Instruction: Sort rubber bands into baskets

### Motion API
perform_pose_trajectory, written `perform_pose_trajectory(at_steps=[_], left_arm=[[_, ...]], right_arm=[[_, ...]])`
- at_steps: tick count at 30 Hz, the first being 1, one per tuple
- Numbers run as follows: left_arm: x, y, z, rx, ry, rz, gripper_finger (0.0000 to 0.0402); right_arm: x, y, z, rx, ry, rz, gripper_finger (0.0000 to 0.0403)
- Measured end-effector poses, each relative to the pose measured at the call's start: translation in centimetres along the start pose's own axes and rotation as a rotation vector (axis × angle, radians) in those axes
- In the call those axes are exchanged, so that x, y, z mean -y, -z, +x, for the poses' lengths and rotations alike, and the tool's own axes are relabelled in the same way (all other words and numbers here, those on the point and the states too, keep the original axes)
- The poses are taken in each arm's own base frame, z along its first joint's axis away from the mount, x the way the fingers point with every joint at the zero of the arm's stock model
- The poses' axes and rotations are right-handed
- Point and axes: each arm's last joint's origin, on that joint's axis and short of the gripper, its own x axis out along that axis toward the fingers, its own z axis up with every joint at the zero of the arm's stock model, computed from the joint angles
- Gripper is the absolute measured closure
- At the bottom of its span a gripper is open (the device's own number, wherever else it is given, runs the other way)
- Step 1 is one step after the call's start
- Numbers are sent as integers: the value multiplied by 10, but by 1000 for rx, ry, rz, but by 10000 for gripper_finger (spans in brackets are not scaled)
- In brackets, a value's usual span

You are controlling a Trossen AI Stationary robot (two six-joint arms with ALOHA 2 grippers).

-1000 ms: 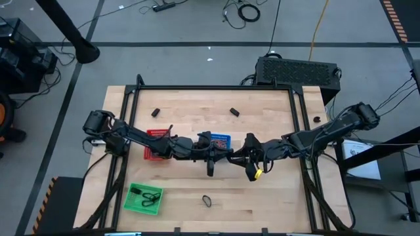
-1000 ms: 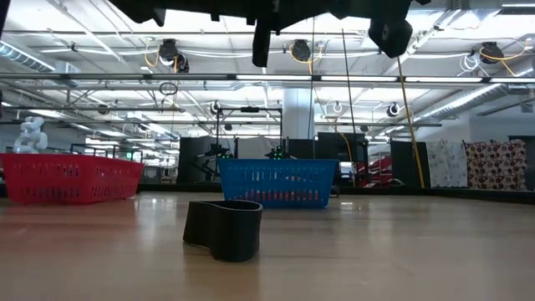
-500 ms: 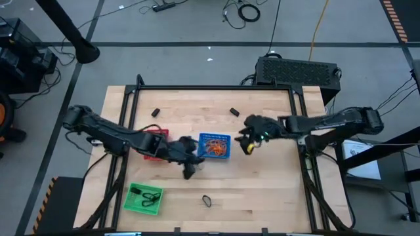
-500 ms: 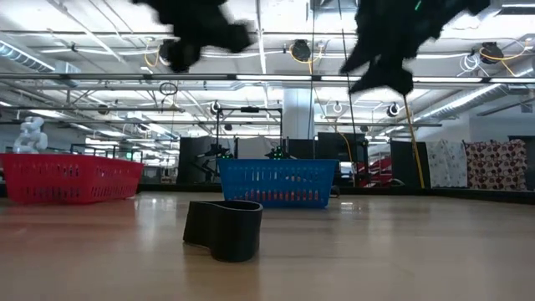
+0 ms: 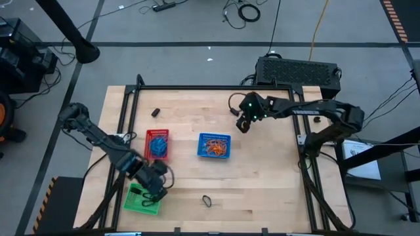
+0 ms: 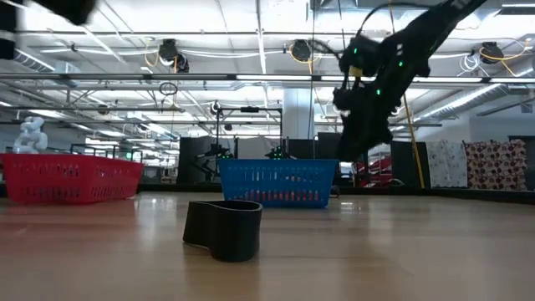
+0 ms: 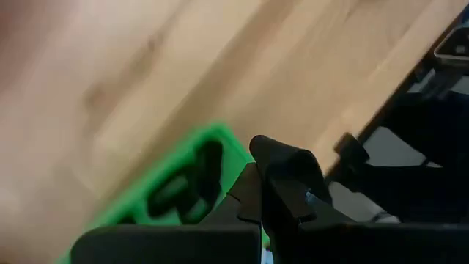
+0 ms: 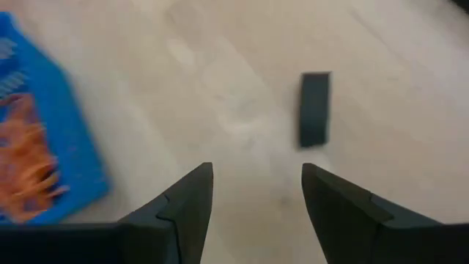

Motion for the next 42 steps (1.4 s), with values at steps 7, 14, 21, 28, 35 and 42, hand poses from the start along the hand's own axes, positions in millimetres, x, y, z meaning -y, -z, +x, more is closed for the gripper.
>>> perform_pose_trajectory(at_steps=[7,14,21,28,35,42], left_arm=[[1,37,2,-57,-38,-148,399],[1,62,10,-79,-86,-242,399],[4,70,27,-88,-147,-262,399],[1,72,40,-81,-220,-263,395],[1,72,48,-76,-255,-261,393],[1,72,48,-76,-253,-231,370]], right_arm=[[25,-5,28,18,48,-41,202],[42,-5,49,13,76,-87,202],[47,-2,65,10,78,-97,202],[46,-3,73,5,84,-122,204],[47,-9,72,14,84,-121,231],[47,-7,72,-5,82,-120,315]])
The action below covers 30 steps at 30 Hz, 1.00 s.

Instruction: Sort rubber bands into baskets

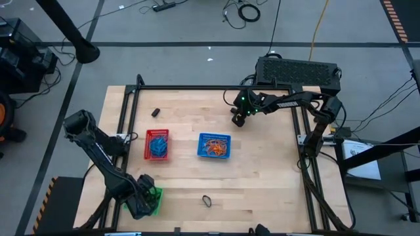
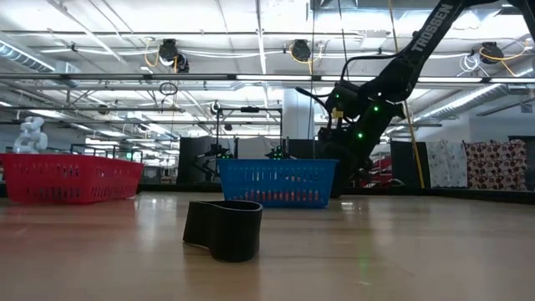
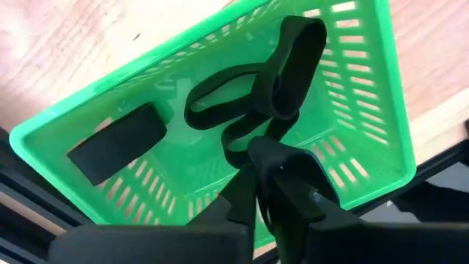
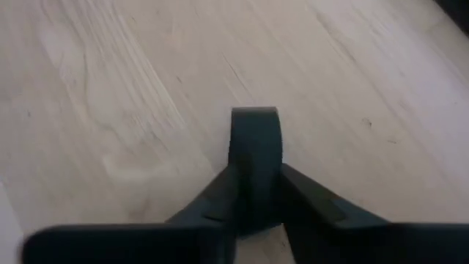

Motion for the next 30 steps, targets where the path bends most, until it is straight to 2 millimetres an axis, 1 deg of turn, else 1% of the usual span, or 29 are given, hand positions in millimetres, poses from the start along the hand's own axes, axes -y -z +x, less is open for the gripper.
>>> perform_pose_trajectory(at_steps=[3,5,9,12,15,18,20,23,27,30], left_arm=[[0,0,0,1,5,39,334],[0,0,0,1,5,59,305],[-3,-1,0,-1,-31,70,255],[0,-3,-1,7,-16,85,233],[2,-6,-11,91,24,136,227],[0,-12,-22,190,13,161,227],[1,-17,-30,276,37,195,227],[6,-27,-38,441,97,259,227],[19,-46,-45,685,165,314,227],[30,-64,-51,799,183,386,227]], right_arm=[[0,2,0,-23,-5,-8,370],[0,2,0,-25,-6,-11,393],[0,3,0,-27,-6,6,398],[-1,0,-5,-15,-9,38,400],[-5,-5,-15,17,-40,59,401],[-13,-12,-30,66,-91,81,402],[-21,-17,-42,103,-148,98,402],[-37,-23,-60,151,-249,111,402],[-62,-26,-83,198,-341,127,402],[-83,-25,-97,209,-408,135,403]])
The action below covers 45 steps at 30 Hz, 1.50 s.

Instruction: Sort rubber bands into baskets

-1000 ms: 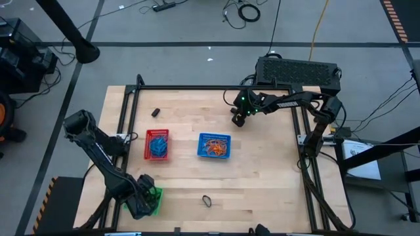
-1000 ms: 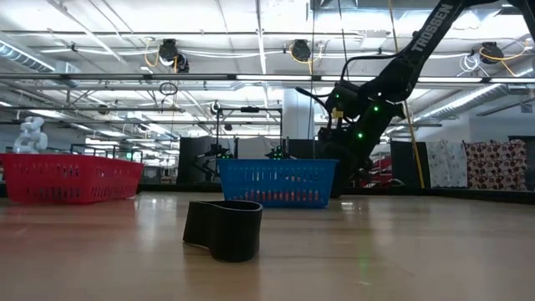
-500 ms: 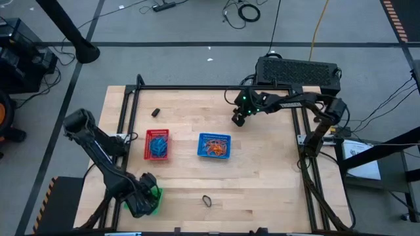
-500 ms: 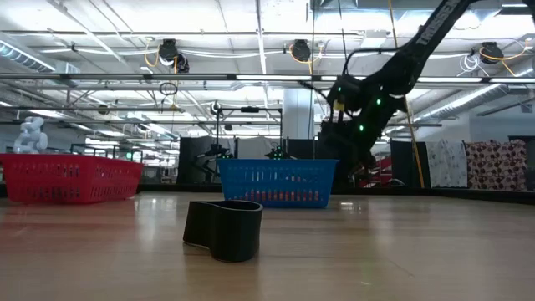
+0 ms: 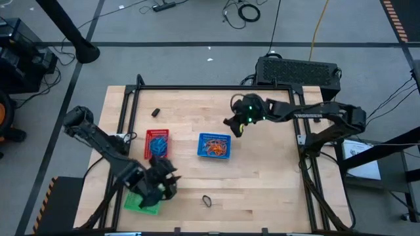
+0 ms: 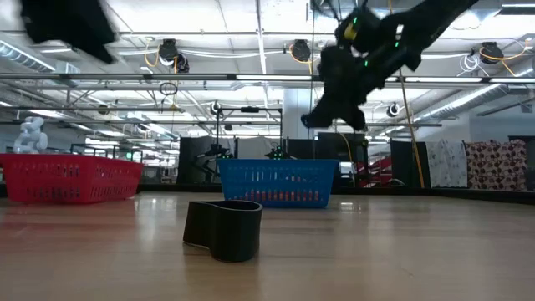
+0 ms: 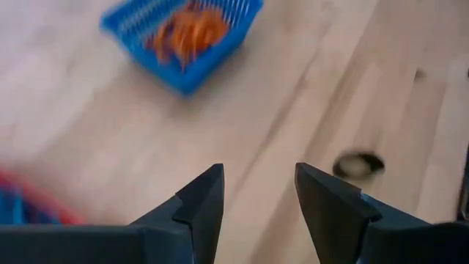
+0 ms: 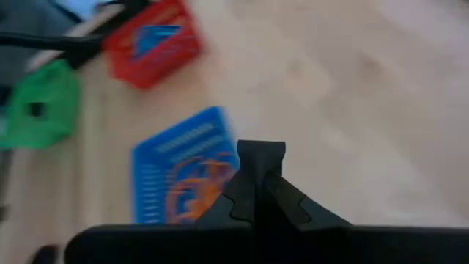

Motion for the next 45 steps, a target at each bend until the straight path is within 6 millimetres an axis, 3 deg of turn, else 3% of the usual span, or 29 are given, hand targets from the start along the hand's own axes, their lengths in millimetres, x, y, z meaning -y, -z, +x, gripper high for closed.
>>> perform_pose_trajectory(at_steps=[6,10,15,19,24,45], left_arm=[[-1,-40,23,88,62,130,226],[-9,-56,43,108,217,183,226],[-19,-70,64,210,539,118,226],[-28,-81,68,345,693,28,226],[-28,-97,59,472,808,-11,226],[-21,-104,77,503,762,-11,226]], right_arm=[[-56,10,-4,20,-200,-27,403],[-95,18,-7,56,-373,-47,403],[-135,29,-15,90,-544,-52,403],[-157,39,-21,107,-624,-52,403],[-166,47,-23,144,-546,-26,402],[-158,43,-20,161,-487,-9,402]])
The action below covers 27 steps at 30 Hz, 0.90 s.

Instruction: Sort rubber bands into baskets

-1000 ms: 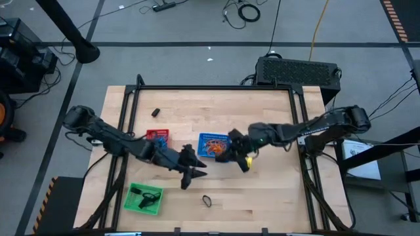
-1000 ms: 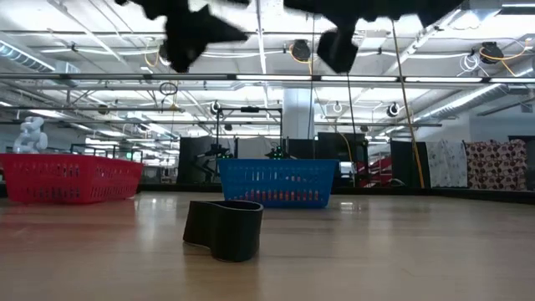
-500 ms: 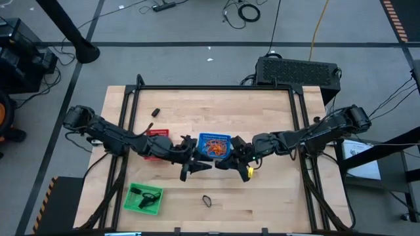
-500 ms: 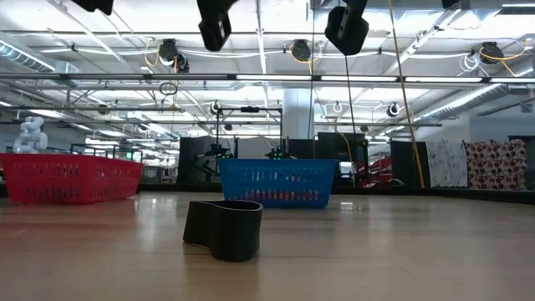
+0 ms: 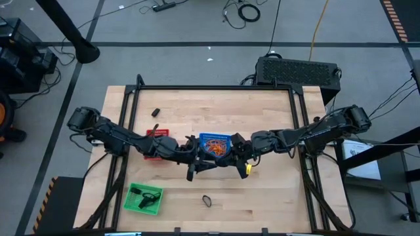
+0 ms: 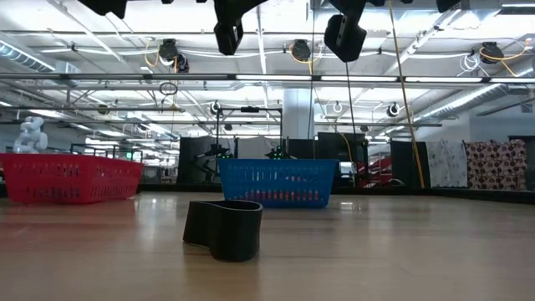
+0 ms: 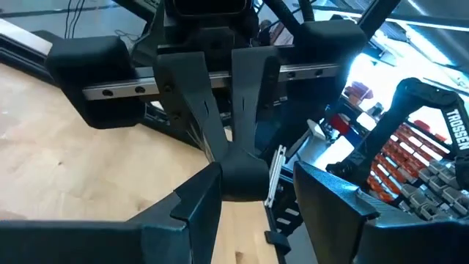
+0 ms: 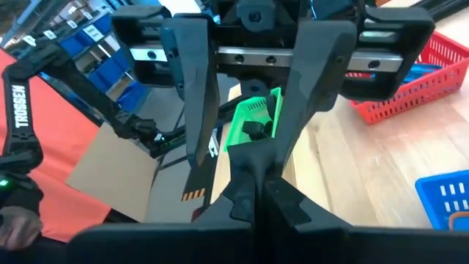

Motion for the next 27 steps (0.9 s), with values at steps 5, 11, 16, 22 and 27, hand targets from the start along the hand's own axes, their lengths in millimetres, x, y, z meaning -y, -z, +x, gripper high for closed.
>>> perform_pose_trajectory(at_steps=[5,11,16,22,27], left_arm=[[-3,-2,0,7,-10,-1,227],[-5,-4,0,12,-19,-25,250],[-6,-1,0,-11,-36,-24,305],[-9,2,0,-45,-66,-22,389],[-8,2,0,-46,-71,-21,397]], right_arm=[[1,1,0,-8,6,-5,402],[1,1,0,-9,6,-38,392],[1,1,0,-9,7,-53,353],[3,1,0,-20,12,-51,282],[10,-1,-1,-22,50,-43,215]])
